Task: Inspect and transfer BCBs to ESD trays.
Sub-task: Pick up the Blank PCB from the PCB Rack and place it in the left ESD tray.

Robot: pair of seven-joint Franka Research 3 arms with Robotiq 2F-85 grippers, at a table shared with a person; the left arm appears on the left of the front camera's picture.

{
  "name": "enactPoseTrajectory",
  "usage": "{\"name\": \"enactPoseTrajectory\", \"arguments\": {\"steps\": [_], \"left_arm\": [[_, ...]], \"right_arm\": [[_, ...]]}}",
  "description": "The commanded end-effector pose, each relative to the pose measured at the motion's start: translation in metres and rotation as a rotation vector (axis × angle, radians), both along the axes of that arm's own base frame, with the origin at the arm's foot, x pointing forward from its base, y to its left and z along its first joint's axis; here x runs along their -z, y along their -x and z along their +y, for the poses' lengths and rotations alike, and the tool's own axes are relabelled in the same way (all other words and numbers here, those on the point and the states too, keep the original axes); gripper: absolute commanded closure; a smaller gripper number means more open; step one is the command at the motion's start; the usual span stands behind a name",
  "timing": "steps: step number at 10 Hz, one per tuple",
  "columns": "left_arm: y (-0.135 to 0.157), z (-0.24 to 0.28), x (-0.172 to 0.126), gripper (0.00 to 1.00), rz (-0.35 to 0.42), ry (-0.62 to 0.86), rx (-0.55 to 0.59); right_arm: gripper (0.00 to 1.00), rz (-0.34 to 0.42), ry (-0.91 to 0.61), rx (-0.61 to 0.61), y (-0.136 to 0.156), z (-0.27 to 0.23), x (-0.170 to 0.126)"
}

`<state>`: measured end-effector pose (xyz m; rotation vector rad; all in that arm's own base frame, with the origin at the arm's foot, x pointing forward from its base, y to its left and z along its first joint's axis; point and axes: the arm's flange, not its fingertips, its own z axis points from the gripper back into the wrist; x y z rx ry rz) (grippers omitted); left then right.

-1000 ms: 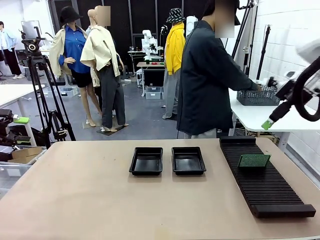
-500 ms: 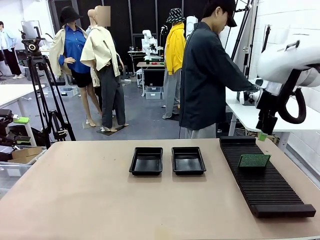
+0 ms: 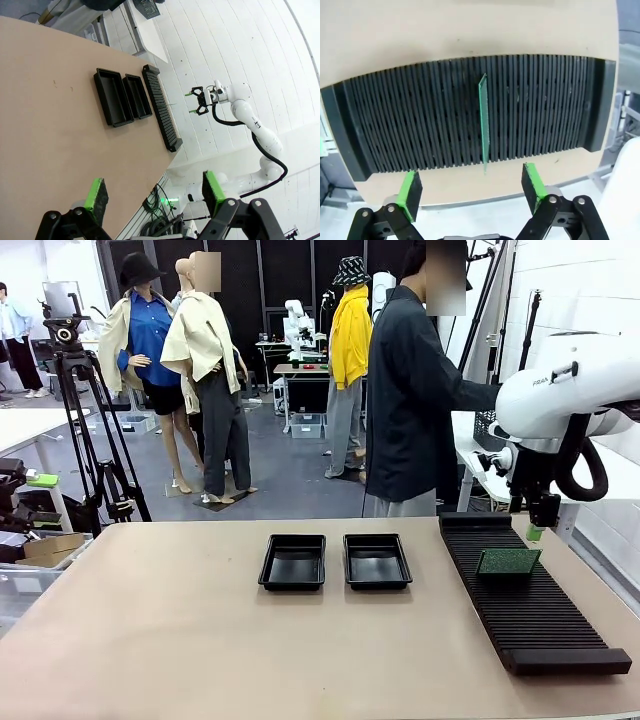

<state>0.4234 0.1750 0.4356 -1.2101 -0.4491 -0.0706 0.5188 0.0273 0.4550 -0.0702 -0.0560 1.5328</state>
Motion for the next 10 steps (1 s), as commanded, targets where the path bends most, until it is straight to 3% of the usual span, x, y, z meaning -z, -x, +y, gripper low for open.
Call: {"name": "enactPoseTrajectory", "arguments": {"steps": [1,7,10], "left_arm": [[0.002,0.001,-0.003,0.0,0.004,0.016,0.003],[0.002,0.001,-0.003,0.0,0.004,0.016,0.003],[0.002,0.001,-0.003,0.0,0.004,0.016,0.003]], "right_arm": [[0.0,-0.051,0.006,-0.033,0.004,-0.007,0.005],[0.0,-0.153,-0.026,-0.01,-0.009,-0.015,0.039],[0.0,-0.153,-0.044,-0.012,-0.017,-0.019,0.06]]}}
